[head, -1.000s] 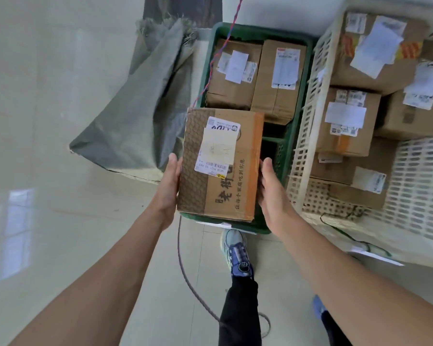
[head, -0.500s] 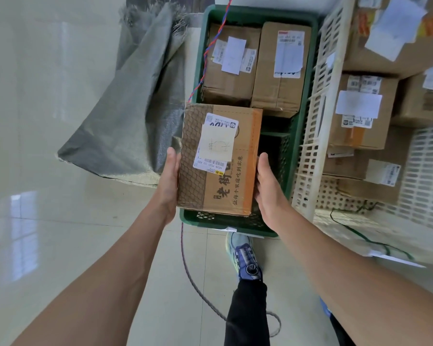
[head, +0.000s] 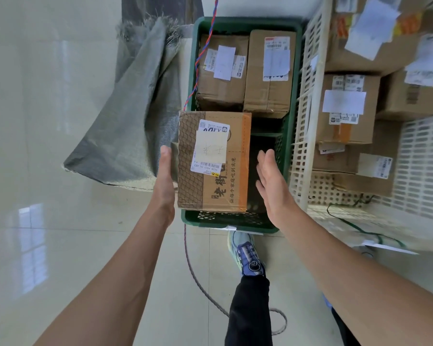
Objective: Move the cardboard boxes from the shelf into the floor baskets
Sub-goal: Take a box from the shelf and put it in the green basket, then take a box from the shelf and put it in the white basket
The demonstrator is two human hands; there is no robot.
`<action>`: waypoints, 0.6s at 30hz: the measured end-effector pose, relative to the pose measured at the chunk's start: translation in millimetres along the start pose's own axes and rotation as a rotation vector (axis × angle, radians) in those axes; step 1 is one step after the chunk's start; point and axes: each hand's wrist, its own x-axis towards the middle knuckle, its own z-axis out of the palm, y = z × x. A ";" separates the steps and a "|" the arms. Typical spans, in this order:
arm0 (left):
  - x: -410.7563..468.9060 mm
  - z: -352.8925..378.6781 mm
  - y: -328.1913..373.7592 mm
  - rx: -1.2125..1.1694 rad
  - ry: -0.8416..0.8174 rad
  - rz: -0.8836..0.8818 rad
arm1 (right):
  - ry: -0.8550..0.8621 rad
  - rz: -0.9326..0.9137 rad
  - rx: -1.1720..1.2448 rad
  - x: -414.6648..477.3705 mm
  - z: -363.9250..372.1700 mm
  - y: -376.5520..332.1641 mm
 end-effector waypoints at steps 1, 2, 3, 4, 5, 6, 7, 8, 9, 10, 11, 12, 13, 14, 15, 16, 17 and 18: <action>-9.5 1.6 8.0 -0.016 0.007 0.037 | 0.008 -0.031 -0.001 -8.3 -3.0 -7.6; -19.4 3.5 16.9 -0.034 0.005 0.072 | 0.016 -0.071 0.005 -17.5 -6.5 -16.6; -31.0 6.2 27.3 -0.048 -0.005 0.102 | 0.025 -0.113 0.015 -27.5 -11.1 -26.3; -45.3 10.3 38.8 -0.054 -0.032 0.127 | 0.041 -0.148 0.032 -38.6 -16.8 -36.7; -60.6 16.7 50.5 -0.046 -0.076 0.154 | 0.061 -0.179 0.058 -51.0 -23.8 -48.0; -75.4 23.9 60.9 -0.033 -0.127 0.185 | 0.078 -0.210 0.083 -64.7 -31.5 -59.2; -91.3 32.6 71.7 -0.011 -0.166 0.212 | 0.088 -0.244 0.100 -79.5 -39.5 -71.0; -107.9 41.5 82.1 -0.004 -0.196 0.231 | 0.094 -0.281 0.115 -95.6 -48.2 -83.0; -125.8 50.6 92.5 0.013 -0.209 0.250 | 0.098 -0.318 0.126 -113.0 -56.7 -94.8; -143.8 59.9 103.8 0.032 -0.212 0.258 | 0.102 -0.353 0.132 -130.5 -65.4 -105.6; -164.3 71.0 115.8 0.038 -0.215 0.262 | 0.106 -0.384 0.132 -149.1 -75.1 -116.5; -180.7 80.2 123.2 0.061 -0.212 0.266 | 0.106 -0.400 0.129 -164.7 -83.4 -125.2; -200.8 91.3 132.0 0.080 -0.223 0.275 | 0.106 -0.416 0.125 -183.2 -92.9 -134.0; -222.3 104.6 140.4 0.074 -0.236 0.293 | 0.108 -0.439 0.123 -204.6 -103.6 -143.0; -245.4 118.9 147.7 0.071 -0.253 0.318 | 0.107 -0.466 0.120 -227.4 -115.0 -151.0; -269.9 134.8 154.6 0.074 -0.275 0.339 | 0.106 -0.495 0.127 -251.2 -127.9 -158.8; -293.9 151.7 161.6 0.082 -0.298 0.357 | 0.104 -0.520 0.147 -274.6 -141.0 -166.7; -317.2 167.8 166.8 0.091 -0.314 0.372 | 0.091 -0.534 0.179 -297.4 -154.9 -173.1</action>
